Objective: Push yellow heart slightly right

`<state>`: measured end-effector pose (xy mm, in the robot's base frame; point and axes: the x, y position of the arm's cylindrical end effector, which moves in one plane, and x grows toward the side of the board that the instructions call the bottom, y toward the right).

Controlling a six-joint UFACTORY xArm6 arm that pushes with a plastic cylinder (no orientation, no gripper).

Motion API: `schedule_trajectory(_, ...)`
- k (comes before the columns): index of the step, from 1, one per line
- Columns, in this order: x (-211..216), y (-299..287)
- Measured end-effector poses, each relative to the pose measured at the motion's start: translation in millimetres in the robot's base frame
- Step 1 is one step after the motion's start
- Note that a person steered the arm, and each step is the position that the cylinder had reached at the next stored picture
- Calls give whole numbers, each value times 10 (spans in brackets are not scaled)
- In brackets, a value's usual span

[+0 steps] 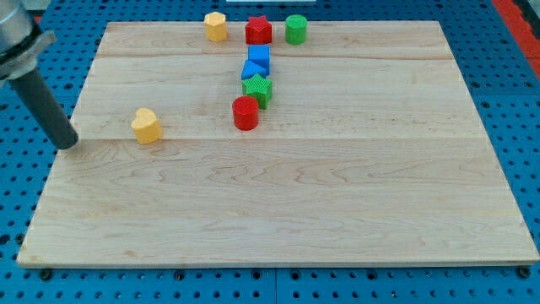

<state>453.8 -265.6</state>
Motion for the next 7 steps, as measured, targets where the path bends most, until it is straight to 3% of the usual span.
schedule_trajectory(1,-187,-216)
schedule_trajectory(3,-478,539)
schedule_trajectory(4,-388,972)
schedule_trajectory(5,-300,1113)
schedule_trajectory(6,-75,814)
schedule_trajectory(7,78,1175)
